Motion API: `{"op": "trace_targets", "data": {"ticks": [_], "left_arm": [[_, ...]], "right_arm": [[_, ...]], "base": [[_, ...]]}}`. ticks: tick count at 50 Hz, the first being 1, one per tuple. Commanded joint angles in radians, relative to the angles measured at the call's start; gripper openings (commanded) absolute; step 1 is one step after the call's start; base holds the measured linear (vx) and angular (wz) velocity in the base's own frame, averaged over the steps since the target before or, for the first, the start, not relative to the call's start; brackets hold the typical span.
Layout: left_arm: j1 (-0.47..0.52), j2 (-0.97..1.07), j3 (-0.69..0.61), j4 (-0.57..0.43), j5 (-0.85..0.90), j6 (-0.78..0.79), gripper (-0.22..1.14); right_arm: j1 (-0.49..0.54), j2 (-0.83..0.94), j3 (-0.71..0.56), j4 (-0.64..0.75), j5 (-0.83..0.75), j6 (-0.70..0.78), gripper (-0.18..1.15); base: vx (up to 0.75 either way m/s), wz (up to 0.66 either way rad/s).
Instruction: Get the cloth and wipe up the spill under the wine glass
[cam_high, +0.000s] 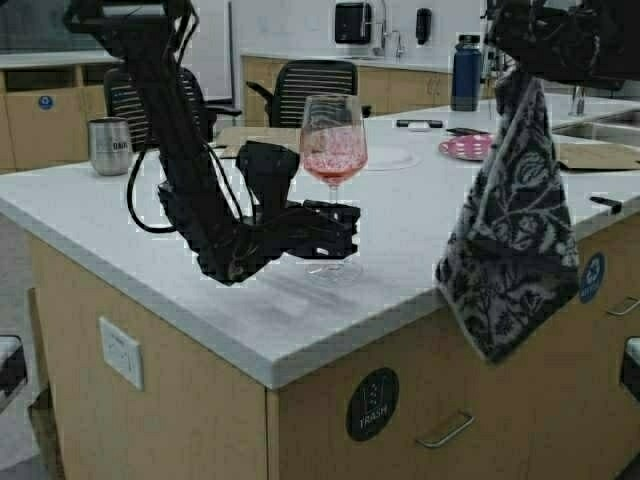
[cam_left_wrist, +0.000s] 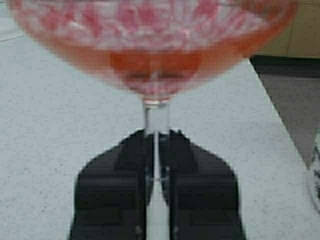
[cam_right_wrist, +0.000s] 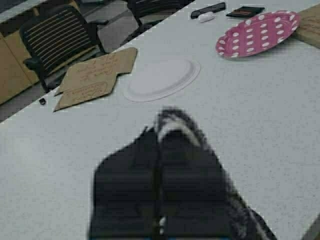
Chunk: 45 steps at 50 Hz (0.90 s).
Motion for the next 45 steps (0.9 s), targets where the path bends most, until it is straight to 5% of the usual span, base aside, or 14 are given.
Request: {"op": "trace_targets", "data": {"ticks": [1,7,23,45], "left_arm": [[-0.003,-0.011,-0.029,0.002,-0.003,0.002,0.32],[-0.003,-0.005,-0.026,0.002,-0.003,0.003,0.42],[-0.003,-0.009,-0.021,0.000,-0.015,0.000,0.94],[0.011,-0.081,0.201,-0.041,-0.218,0.014,0.96]], "right_arm": [[-0.002,-0.031,-0.011,-0.009,-0.015,-0.003,0.06],[-0.002,-0.029,-0.008,-0.012,-0.015,-0.003,0.06],[-0.002,-0.015,-0.002,-0.015,-0.015,-0.002,0.06],[-0.002,-0.017,0.049,-0.025,-0.017,0.005,0.06]], "base": [[0.00,0.00],[0.00,0.00],[0.00,0.00],[0.00,0.00]]}}
